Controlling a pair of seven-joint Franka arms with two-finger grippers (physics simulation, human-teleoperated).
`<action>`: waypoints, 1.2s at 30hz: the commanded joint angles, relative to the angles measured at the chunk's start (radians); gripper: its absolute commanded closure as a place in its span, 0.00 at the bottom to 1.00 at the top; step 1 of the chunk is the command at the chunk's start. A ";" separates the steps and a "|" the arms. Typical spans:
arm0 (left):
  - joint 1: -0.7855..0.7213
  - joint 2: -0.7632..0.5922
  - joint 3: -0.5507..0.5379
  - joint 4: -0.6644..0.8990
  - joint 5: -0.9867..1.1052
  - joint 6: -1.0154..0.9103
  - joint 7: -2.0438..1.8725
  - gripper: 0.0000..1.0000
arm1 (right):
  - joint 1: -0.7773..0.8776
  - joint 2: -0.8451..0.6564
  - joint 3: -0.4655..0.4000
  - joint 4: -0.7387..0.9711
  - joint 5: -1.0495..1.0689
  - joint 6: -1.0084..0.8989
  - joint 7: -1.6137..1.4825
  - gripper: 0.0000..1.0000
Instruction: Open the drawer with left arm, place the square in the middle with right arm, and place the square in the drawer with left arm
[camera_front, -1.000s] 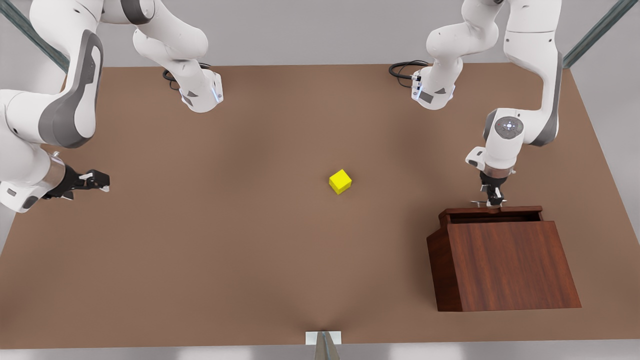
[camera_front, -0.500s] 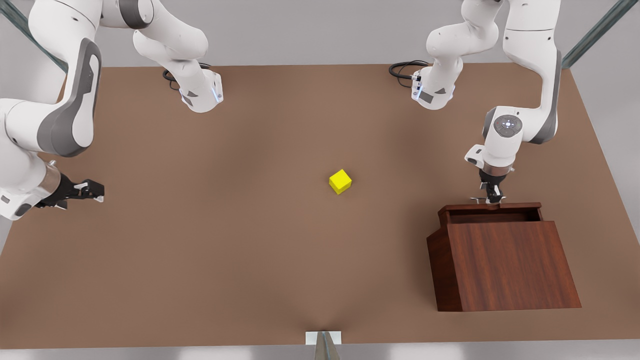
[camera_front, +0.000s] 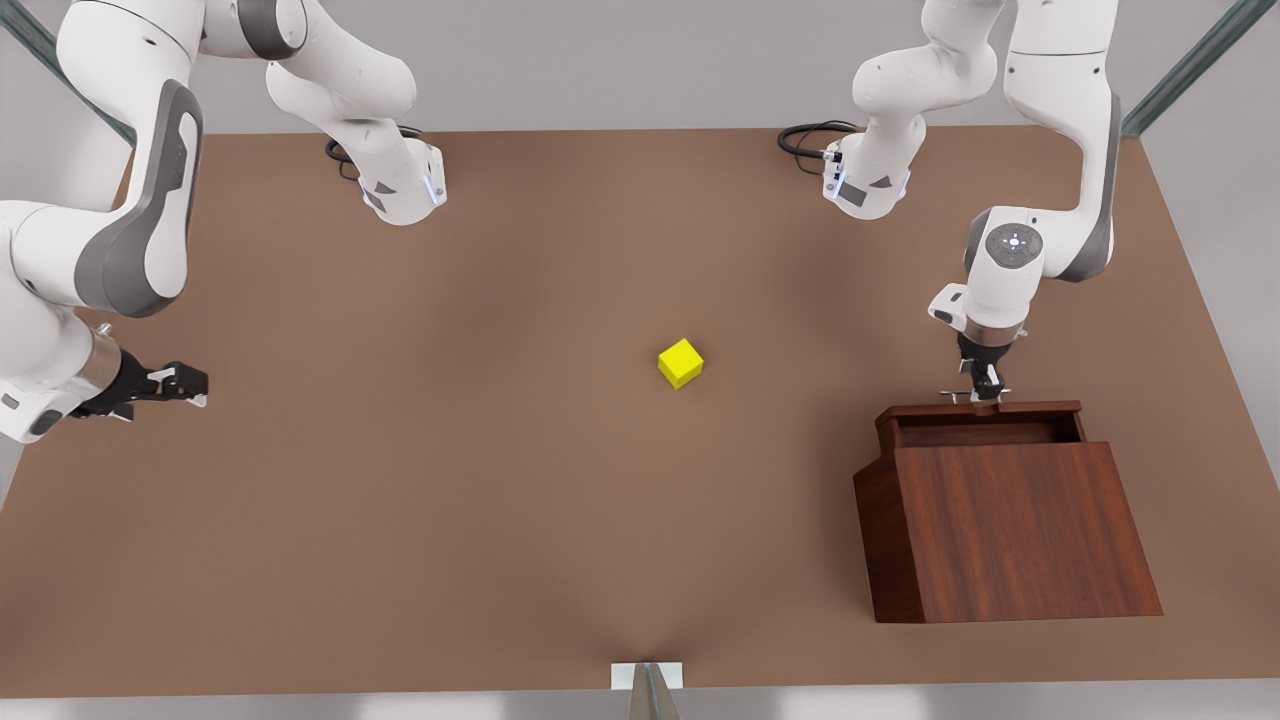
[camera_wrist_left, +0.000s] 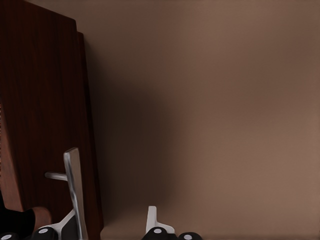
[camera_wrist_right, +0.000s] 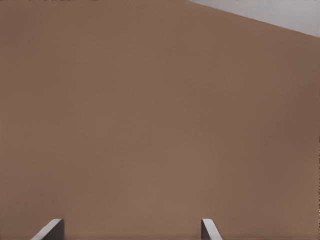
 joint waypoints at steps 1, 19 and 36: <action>-0.001 -0.001 -0.001 0.000 0.000 -0.001 -0.001 0.29 | 0.000 0.000 0.000 0.000 0.000 0.000 0.000 0.00; -0.008 -0.021 -0.001 -0.028 0.000 -0.003 -0.004 0.29 | -0.016 0.000 -0.002 0.006 0.002 0.005 -0.002 0.00; -0.016 -0.056 -0.001 -0.063 0.000 -0.004 -0.006 0.29 | -0.035 0.000 0.000 -0.002 0.003 0.024 -0.002 0.00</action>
